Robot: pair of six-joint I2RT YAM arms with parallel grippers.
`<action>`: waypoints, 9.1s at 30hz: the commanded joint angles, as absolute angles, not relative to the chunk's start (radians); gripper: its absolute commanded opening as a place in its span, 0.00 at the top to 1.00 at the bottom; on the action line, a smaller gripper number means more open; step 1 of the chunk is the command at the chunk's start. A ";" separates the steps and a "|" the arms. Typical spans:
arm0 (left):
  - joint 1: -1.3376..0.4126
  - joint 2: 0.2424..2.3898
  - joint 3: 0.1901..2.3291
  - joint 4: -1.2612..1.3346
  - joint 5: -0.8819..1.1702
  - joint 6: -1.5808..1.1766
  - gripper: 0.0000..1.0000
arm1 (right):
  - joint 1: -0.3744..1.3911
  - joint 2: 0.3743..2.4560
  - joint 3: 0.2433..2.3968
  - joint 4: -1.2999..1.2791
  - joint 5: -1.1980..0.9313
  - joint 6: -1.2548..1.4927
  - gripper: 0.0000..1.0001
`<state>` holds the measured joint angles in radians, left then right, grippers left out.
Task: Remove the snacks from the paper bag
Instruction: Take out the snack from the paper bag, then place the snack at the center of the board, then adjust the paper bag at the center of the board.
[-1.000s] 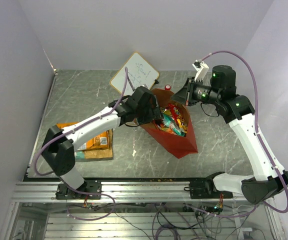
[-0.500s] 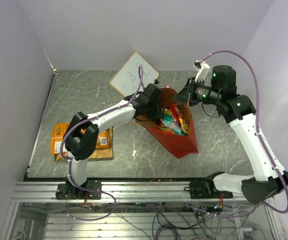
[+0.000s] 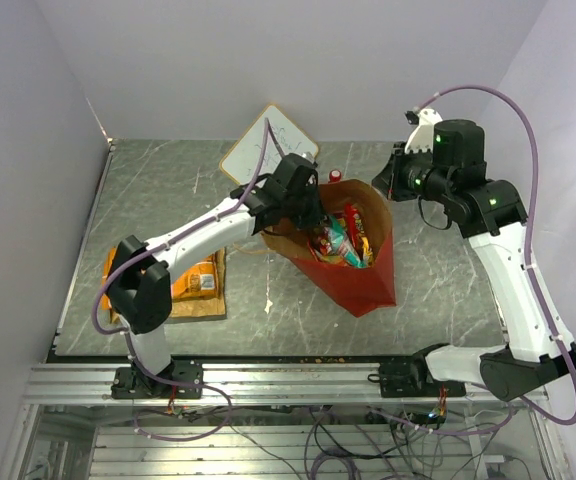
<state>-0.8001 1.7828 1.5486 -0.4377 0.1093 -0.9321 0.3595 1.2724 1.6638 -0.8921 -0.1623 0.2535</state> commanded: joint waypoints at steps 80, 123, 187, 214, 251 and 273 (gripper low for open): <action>-0.043 1.266 1.252 -0.891 -0.732 -1.003 0.93 | 0.364 1.265 1.674 -0.923 -0.103 0.210 1.00; -0.015 0.789 0.514 -0.794 -0.302 -1.441 0.93 | 0.368 1.232 1.590 -0.887 -0.162 0.245 1.00; 0.308 1.404 0.965 -0.937 0.107 -0.489 0.14 | 0.450 1.257 1.563 -0.872 -0.125 0.217 1.00; 0.011 1.291 1.076 -0.769 0.248 -0.554 0.15 | 0.489 1.280 1.601 -0.895 -0.097 0.206 1.00; -0.042 0.823 1.006 -0.777 0.561 -0.853 0.05 | 0.488 1.182 1.611 -0.902 0.005 0.273 1.00; -0.393 1.126 1.087 -0.717 0.277 -1.095 0.08 | 0.488 1.160 1.569 -0.784 -0.097 0.315 1.00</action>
<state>-0.3275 1.0760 1.0199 -0.6350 0.3977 -1.1133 0.4820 1.1606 1.5356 -0.8379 -0.0883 0.3473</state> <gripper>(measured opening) 0.922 0.005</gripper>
